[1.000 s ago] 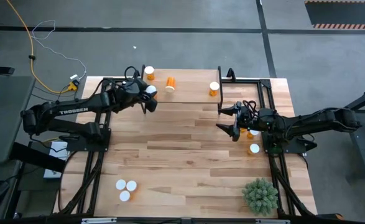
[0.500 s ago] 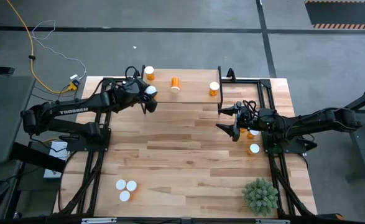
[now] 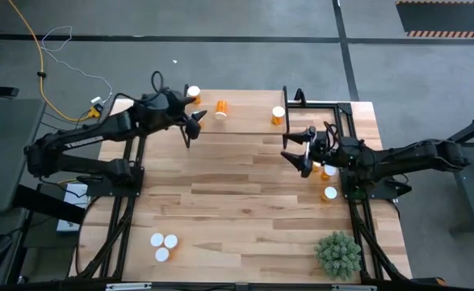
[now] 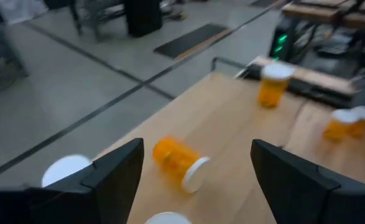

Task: Pick and place medicine bottles onto shelf by color
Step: Adjust the orange pill bottle on the shelf

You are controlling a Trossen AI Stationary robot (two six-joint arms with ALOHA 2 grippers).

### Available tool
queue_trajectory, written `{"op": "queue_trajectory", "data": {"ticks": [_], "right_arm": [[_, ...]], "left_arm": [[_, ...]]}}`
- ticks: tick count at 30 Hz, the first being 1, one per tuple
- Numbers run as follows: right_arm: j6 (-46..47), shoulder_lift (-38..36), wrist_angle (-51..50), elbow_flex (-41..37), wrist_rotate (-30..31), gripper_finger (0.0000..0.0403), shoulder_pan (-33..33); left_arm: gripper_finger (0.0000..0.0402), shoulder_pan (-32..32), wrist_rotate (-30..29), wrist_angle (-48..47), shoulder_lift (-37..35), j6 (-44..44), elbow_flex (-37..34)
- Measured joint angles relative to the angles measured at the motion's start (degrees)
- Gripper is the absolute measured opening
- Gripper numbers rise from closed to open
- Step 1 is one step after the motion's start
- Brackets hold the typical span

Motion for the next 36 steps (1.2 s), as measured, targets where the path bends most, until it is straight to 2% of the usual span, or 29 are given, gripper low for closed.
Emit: {"op": "queue_trajectory", "data": {"ticks": [4,9,14,23,31,36], "right_arm": [[-3.7,3.6,-11.5,9.5,1.5,0.0366,0.0],[-14.7,13.3,-24.9,24.4,2.3,0.0366,-0.7],[-26.7,25.6,-43.7,42.5,-5.1,0.0366,-4.3],[-37.4,49.7,-72.5,75.7,-15.2,0.0366,-13.2],[-40.3,68.4,-85.6,98.8,-11.5,0.0366,-16.3],[-42.1,76.7,-89.9,108.1,-9.0,0.0366,-16.7]], "left_arm": [[0.0287,-1.0,4.3,0.2,-3.6,-0.4,-0.6],[0.0287,-3.3,8.0,1.1,-8.4,-2.4,-4.0],[0.0287,-6.0,8.9,3.6,-12.8,-3.9,-7.8],[0.0287,-9.1,8.8,3.5,-15.2,-5.4,-9.0],[0.0287,-9.8,8.8,3.6,-15.3,-5.5,-9.0],[0.0287,-9.8,8.7,3.6,-15.2,-5.4,-9.0]]}}
